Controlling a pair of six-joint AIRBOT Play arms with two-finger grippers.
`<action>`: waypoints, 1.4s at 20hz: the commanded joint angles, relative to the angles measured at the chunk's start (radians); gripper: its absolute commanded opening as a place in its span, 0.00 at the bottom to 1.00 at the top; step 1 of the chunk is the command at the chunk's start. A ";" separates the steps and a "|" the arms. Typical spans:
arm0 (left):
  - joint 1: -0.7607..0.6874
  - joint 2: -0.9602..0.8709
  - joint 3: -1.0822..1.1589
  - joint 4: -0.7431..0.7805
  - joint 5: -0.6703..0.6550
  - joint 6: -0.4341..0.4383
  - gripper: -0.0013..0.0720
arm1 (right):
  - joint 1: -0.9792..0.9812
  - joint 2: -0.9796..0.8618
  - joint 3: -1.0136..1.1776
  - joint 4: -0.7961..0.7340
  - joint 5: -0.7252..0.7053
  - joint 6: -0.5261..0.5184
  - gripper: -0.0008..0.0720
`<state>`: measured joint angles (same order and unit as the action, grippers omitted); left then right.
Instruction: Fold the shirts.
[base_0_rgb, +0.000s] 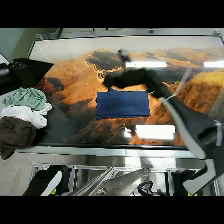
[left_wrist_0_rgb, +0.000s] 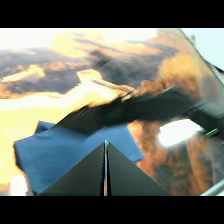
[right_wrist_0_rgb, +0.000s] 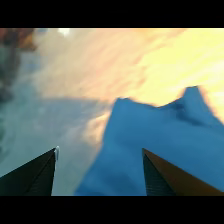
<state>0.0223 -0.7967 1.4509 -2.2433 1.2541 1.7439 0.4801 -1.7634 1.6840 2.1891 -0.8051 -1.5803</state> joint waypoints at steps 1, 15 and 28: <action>0.071 0.050 -0.047 -0.001 0.003 0.013 0.04 | -0.228 0.136 -0.001 -0.126 -0.230 0.023 0.98; -0.098 0.004 -0.036 -0.002 0.021 0.011 0.04 | -0.497 -0.174 -0.134 0.168 -0.531 -0.231 0.98; -0.285 -0.110 -0.036 -0.003 -0.018 0.001 0.04 | -0.435 -0.211 -0.100 0.182 -0.534 -0.276 0.05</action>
<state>-0.2398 -0.8993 1.4143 -2.2456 1.2533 1.7477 0.0513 -1.9945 1.5627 2.3600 -1.3304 -1.8435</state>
